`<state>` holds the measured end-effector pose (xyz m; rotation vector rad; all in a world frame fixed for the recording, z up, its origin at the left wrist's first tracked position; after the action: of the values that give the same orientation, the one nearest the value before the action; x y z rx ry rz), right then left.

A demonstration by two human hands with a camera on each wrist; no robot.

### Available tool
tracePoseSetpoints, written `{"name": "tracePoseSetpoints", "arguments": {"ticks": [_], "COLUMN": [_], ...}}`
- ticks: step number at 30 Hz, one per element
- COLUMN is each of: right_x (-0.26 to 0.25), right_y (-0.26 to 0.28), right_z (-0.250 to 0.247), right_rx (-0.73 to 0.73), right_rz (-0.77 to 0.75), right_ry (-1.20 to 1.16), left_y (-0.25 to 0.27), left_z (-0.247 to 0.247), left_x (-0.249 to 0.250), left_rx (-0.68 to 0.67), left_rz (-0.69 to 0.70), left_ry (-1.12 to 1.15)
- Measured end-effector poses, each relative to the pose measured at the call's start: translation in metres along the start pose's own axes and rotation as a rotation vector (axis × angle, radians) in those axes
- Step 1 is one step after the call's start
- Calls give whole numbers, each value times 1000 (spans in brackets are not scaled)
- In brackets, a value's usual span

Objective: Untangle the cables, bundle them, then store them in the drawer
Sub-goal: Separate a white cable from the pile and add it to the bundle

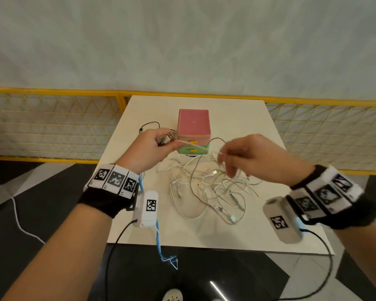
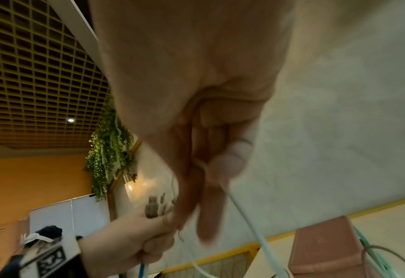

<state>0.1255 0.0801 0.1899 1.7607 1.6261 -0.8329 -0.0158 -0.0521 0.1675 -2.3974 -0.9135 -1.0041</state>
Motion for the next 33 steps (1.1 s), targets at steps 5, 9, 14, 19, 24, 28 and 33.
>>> {"name": "tracePoseSetpoints", "arguments": {"ticks": [5,9,14,19,24,28,33], "right_x": [-5,-11,-5,3,-29,-36,-34], "right_y": [19,16,55,74,50,38,35], "right_z": [26,38,65,75,53,62,82], "right_rx": [-101,29,-384,-467,-54,-7,-63], "right_rz": [51,9,51,108,-79,-94,-81], "right_ry": [98,63,160,303,199,-165,-576], "left_y": [20,32,41,51,63,66,56], "left_z": [24,41,24,15,36,34,35], "left_x": [29,48,32,58,103,123,110], "left_rx": [-138,-183,-174,-154,-257,-168,-119], "left_rz": [98,165,101,111,215,305,216], "left_ry": [-61,-47,6,188,385,277,385]}}
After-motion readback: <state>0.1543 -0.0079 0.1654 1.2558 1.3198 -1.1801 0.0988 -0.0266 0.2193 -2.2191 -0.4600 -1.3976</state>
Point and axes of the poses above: each hand's wrist, its own y-axis away from the middle knuckle, its own z-axis out of the palm, x = y × z, the point moved 9 cm from there along -y, towards the middle knuckle, and after that the axes turned 9 degrees about -y, right-handed, at the moved point
